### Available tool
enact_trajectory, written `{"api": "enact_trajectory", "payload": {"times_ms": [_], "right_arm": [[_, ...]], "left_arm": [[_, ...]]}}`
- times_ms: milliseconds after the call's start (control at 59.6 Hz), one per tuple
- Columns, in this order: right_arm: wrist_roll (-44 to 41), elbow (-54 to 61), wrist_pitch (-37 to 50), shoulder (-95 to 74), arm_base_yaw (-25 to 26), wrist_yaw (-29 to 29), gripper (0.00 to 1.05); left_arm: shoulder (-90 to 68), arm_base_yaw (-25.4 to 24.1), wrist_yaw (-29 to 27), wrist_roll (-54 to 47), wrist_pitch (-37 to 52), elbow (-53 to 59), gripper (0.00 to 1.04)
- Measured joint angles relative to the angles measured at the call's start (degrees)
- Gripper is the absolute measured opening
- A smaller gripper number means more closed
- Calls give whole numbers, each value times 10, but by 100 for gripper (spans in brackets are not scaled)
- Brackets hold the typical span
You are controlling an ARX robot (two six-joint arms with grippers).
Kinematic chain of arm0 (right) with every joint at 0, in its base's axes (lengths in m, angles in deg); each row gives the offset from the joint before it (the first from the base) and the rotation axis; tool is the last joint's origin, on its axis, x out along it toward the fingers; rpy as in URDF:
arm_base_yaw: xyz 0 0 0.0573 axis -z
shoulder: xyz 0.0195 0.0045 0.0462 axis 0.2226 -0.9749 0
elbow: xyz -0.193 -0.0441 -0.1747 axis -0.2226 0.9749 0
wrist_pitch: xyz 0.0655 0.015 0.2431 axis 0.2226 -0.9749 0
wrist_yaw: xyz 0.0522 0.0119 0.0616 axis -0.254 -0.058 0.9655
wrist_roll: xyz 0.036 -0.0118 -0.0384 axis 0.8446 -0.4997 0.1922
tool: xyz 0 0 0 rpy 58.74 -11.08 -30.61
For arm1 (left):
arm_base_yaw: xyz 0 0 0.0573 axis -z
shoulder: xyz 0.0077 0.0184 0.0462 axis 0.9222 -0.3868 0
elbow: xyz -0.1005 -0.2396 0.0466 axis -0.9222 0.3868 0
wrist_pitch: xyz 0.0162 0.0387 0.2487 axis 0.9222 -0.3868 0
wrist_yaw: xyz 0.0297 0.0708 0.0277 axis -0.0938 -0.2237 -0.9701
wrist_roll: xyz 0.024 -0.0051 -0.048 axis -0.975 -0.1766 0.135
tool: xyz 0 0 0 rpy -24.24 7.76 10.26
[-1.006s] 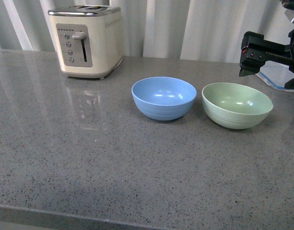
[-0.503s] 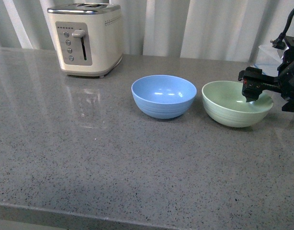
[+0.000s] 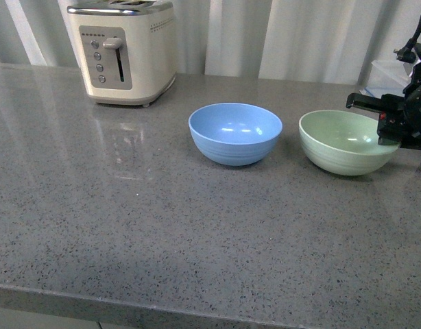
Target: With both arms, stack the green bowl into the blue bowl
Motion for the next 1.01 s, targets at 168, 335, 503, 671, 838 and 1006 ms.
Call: {"api": "enact_trajectory", "payload": {"times_ms": [168,335,503,671,838,1006], "right_arm": [[-7,23,13,27,2,5,1],[-8,38,20,106,-13,38,1],[-7,17,32,129,-78,60,1],[-6,-17,33,79,-121,53,1],[-8,-58,31,22,-140,31,1],[-12,-97,20,-19,-147,7,1]], "left_arm": [[0,0,0,0,0,0,98],[0,0,0,0,0,0,98],[0,0,0,0,0,0,98],[0,0,0,0,0,0,98],[0,0,0,0,0,0,98],[0,0,0,0,0,0,98]]}}
